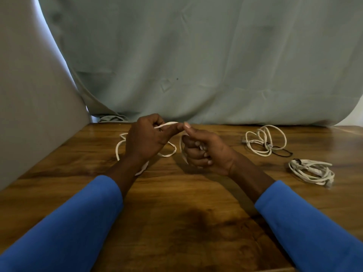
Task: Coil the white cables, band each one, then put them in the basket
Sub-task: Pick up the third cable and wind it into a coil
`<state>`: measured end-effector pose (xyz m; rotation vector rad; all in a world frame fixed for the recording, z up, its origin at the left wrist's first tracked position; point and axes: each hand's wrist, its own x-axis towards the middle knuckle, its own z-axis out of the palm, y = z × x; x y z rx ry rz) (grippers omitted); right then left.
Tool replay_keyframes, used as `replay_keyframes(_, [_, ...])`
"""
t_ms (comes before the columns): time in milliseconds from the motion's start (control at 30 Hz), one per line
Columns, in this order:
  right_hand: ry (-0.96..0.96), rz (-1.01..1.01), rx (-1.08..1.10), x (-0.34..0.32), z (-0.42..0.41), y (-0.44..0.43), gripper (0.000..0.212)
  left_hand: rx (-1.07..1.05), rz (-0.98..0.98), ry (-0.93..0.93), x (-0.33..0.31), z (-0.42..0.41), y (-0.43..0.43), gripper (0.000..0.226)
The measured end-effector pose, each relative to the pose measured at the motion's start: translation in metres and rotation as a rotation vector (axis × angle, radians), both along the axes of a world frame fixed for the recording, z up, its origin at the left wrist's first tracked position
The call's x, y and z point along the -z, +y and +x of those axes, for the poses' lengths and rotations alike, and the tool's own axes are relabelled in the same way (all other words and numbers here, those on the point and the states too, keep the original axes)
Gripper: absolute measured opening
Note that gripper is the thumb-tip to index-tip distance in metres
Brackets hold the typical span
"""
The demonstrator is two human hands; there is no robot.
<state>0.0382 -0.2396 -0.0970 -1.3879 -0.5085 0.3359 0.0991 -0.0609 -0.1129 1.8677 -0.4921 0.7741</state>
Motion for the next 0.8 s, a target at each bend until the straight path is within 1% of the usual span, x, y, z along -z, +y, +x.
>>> replay_keyframes(33, [0.024, 0.068, -0.068, 0.000, -0.002, -0.001, 0.055, 0.058, -0.019, 0.049, 0.002, 0.001, -0.001, 0.078])
replay_keyframes(67, [0.044, 0.163, -0.098, -0.001, -0.003, -0.002, 0.055, 0.089, 0.006, 0.096, 0.004, 0.002, -0.001, 0.080])
replay_keyframes(100, [0.070, 0.282, -0.091, -0.004, -0.006, -0.002, 0.057, 0.086, 0.103, 0.127, 0.006, 0.003, -0.001, 0.080])
replay_keyframes(167, [0.123, 0.543, 0.040, -0.013, -0.007, -0.004, 0.057, 0.012, 0.450, 0.154, 0.011, 0.005, 0.001, 0.069])
replay_keyframes(233, [0.144, 0.796, 0.245, -0.024, -0.002, -0.016, 0.051, -0.081, 0.755, 0.142, 0.014, 0.007, 0.000, 0.055])
replay_keyframes(300, [0.110, 1.001, 0.414, -0.030, 0.005, -0.038, 0.041, -0.139, 0.938, 0.105, 0.013, 0.008, -0.005, 0.054])
replay_keyframes(367, [0.073, 1.115, 0.530, -0.032, 0.011, -0.063, 0.044, -0.128, 0.995, 0.042, 0.010, 0.005, -0.011, 0.042])
replay_keyframes(433, [0.045, 1.139, 0.627, -0.030, 0.016, -0.086, 0.049, -0.061, 0.976, -0.031, 0.009, 0.000, -0.016, 0.033])
replay_keyframes(500, [0.045, 1.149, 0.697, -0.025, 0.019, -0.100, 0.047, -0.013, 0.961, -0.137, 0.008, -0.005, -0.019, 0.033])
replay_keyframes(567, [0.066, 1.133, 0.732, -0.021, 0.021, -0.104, 0.045, -0.006, 1.000, -0.218, 0.010, -0.007, -0.024, 0.032])
replay_keyframes(667, [0.104, 1.060, 0.713, -0.019, 0.022, -0.095, 0.047, -0.052, 1.130, -0.284, 0.008, -0.011, -0.030, 0.028])
replay_keyframes(733, [0.120, 1.005, 0.664, -0.017, 0.023, -0.080, 0.053, -0.026, 1.202, -0.341, 0.007, -0.016, -0.033, 0.028])
replay_keyframes(800, [0.123, 0.982, 0.641, -0.016, 0.024, -0.066, 0.054, 0.032, 1.235, -0.404, 0.004, -0.023, -0.036, 0.027])
